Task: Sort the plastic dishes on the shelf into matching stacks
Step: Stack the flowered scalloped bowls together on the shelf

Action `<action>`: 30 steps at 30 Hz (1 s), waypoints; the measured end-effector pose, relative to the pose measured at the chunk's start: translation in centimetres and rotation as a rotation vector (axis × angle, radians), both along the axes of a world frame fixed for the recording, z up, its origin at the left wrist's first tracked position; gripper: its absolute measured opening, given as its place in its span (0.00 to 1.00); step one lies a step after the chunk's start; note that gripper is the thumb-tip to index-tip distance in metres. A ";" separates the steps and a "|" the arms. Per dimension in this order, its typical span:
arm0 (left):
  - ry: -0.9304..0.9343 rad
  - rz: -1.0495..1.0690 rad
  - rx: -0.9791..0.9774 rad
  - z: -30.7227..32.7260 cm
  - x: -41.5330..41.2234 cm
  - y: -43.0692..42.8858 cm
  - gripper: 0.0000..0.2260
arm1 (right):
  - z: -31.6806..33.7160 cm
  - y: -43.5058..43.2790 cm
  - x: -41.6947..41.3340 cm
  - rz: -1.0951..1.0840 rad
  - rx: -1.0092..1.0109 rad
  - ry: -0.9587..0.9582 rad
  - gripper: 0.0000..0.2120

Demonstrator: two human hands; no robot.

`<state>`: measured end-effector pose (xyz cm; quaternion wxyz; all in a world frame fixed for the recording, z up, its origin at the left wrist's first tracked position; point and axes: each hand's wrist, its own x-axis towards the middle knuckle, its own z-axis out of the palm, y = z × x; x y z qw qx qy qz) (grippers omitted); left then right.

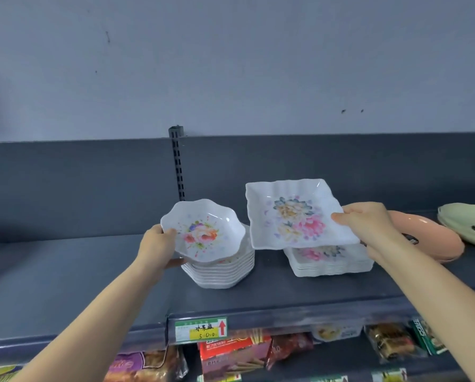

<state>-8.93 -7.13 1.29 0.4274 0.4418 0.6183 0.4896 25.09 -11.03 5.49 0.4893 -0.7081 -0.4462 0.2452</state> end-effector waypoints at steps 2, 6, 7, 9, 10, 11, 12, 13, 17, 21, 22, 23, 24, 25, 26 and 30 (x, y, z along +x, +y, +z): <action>0.054 -0.022 -0.018 -0.2 0.4 0.8 0.12 | -0.4 0.0 0.1 0.009 -0.001 0.023 0.21; 0.211 -0.088 -0.063 -0.5 0.6 2.7 0.08 | -0.9 0.1 0.2 -0.016 -0.006 0.029 0.12; 0.273 -0.093 -0.064 -0.6 0.5 3.2 0.07 | -0.9 0.1 0.2 -0.019 -0.007 0.028 0.11; 0.395 -0.106 -0.071 -0.5 0.1 3.9 0.06 | -0.9 0.4 0.2 -0.019 -0.005 0.010 0.12; 0.455 -0.120 -0.083 -0.5 -0.2 4.2 0.08 | -1.0 0.6 0.1 -0.021 -0.009 0.001 0.13; 0.510 -0.138 -0.104 -0.6 -0.4 4.4 0.09 | -1.1 0.7 0.1 -0.022 -0.016 0.000 0.12; 0.559 -0.157 -0.123 -0.5 -0.5 4.5 0.08 | -1.2 0.9 0.1 -0.025 -0.021 -0.003 0.10; 0.607 -0.184 -0.132 -0.5 -0.5 4.6 0.04 | -1.3 1.0 0.0 -0.027 -0.028 -0.010 0.08; 0.698 -0.302 -0.118 -1.7 -1.2 5.7 0.23 | -1.7 1.6 -0.2 -0.047 -0.055 -0.049 0.07; 0.660 -0.401 -0.069 -1.8 -1.6 6.4 0.21 | -1.9 1.9 -0.5 -0.070 -0.065 -0.065 0.04; 0.664 -0.425 -0.067 -1.7 -1.7 6.6 0.20 | -2.0 2.0 -0.5 -0.076 -0.068 -0.063 0.02; 0.682 -0.445 -0.064 -1.6 -1.8 6.9 0.18 | -2.0 2.1 -0.5 -0.079 -0.066 -0.062 0.02; 0.704 -0.461 -0.062 -1.5 -1.9 7.1 0.17 | -2.1 2.2 -0.4 -0.081 -0.066 -0.066 0.03; 0.726 -0.471 -0.061 -1.6 -1.9 7.4 0.16 | -2.2 2.4 -0.2 -0.083 -0.066 -0.067 0.05; 0.747 -0.477 -0.061 -1.7 -1.9 7.7 0.15 | -2.3 2.5 -0.1 -0.087 -0.069 -0.066 0.06; 0.892 -0.413 -0.013 -1.6 -1.3 7.9 0.20 | -3.0 2.6 0.4 -0.123 -0.075 -0.053 0.14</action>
